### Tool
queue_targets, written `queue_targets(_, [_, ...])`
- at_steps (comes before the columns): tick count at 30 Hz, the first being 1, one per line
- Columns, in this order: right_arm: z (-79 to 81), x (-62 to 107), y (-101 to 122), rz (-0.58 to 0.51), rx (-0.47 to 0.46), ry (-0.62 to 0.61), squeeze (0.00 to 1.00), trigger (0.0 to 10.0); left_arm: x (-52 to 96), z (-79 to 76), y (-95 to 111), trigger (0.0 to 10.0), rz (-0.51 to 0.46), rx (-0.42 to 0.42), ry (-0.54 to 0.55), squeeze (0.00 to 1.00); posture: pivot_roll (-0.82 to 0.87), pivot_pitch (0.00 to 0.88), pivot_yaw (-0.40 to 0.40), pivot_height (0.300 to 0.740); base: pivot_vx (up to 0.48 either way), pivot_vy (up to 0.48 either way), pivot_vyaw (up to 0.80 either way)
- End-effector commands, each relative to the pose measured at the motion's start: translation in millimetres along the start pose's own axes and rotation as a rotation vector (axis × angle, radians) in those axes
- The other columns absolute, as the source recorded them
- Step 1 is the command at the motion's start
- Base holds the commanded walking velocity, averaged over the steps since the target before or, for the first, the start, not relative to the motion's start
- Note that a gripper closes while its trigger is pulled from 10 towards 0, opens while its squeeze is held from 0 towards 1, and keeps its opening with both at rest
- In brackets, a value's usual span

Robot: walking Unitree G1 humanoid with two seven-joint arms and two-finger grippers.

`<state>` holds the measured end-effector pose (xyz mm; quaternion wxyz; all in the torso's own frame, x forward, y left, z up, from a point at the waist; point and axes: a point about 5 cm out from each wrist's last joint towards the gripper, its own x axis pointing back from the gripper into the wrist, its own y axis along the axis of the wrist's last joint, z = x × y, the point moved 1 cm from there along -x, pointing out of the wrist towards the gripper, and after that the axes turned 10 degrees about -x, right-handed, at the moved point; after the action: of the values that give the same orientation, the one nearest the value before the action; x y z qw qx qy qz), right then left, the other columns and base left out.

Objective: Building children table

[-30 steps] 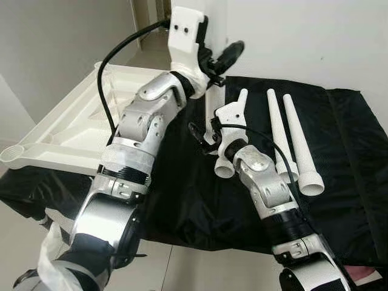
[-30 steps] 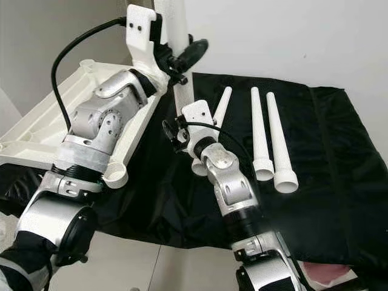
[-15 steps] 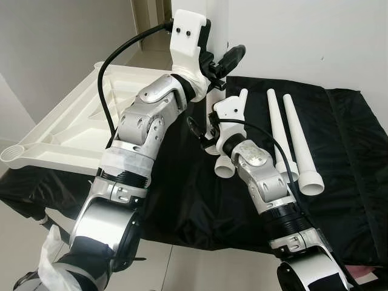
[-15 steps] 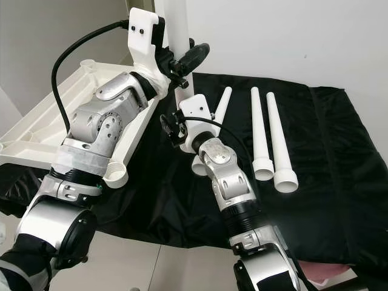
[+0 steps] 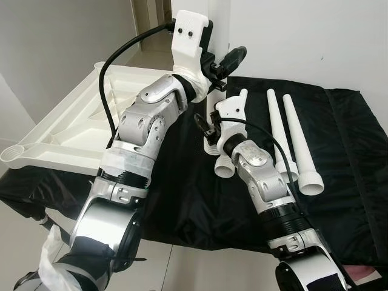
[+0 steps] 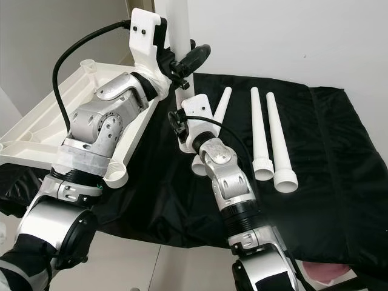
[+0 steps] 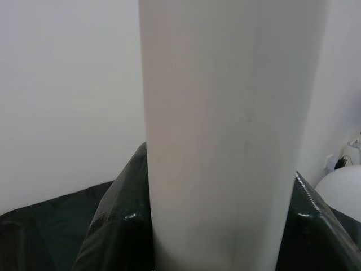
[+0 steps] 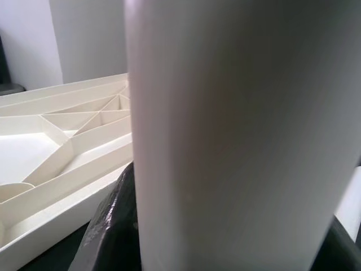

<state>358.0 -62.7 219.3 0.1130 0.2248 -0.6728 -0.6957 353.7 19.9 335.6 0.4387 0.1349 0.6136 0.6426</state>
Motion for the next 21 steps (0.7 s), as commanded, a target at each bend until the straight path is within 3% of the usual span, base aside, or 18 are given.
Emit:
queue_targets(1, [5.0,-1.2,-2,0.011,-0.019,0.000,0.00,0.0,-2.3,-8.2,3,10.0,-0.008,0.000,-0.042,0.00,-0.03,0.002,0.067,0.740,0.000,0.000,0.00])
queue_targets(2, [4.2,-0.6,-2,0.013,-0.025,-0.012,0.00,3.1,-2.1,-9.1,3,10.0,-0.010,-0.007,-0.049,0.00,-0.03,0.002,0.067,0.740,0.000,0.000,0.00])
queue_targets(4, [3.7,-0.3,-3,0.013,-0.028,-0.020,0.00,3.1,-2.1,-9.8,3,10.0,-0.012,-0.012,-0.053,0.00,-0.03,0.002,0.067,0.740,0.000,0.000,0.00])
queue_targets(5, [3.2,0.1,-3,0.014,-0.032,-0.028,0.00,10.0,-2.0,-10.6,3,10.0,-0.014,-0.002,-0.058,0.00,-0.04,0.000,0.066,0.740,0.000,0.000,0.00])
queue_targets(6, [3.0,0.5,-4,0.016,-0.042,-0.034,0.00,10.0,-1.9,-11.6,3,10.0,-0.018,0.012,-0.067,1.00,-0.04,0.000,0.067,0.740,0.000,0.000,0.00])
queue_targets(15, [1.0,3.2,-9,0.031,-0.107,-0.085,0.00,10.0,1.3,-13.3,2,10.0,-0.026,0.005,-0.114,1.00,-0.04,0.000,0.060,0.740,0.000,0.000,0.00])
queue_targets(16, [-1.6,5.2,-11,0.033,-0.137,-0.114,0.00,10.0,4.7,-11.8,5,10.0,-0.036,-0.040,-0.135,0.00,-0.04,0.000,0.060,0.740,0.000,0.000,0.00])
queue_targets(21, [-4.8,7.0,-12,0.031,-0.152,-0.139,0.00,10.0,7.6,-7.4,7,10.0,-0.043,-0.040,-0.129,0.00,-0.04,0.000,0.061,0.740,0.000,0.000,0.00])
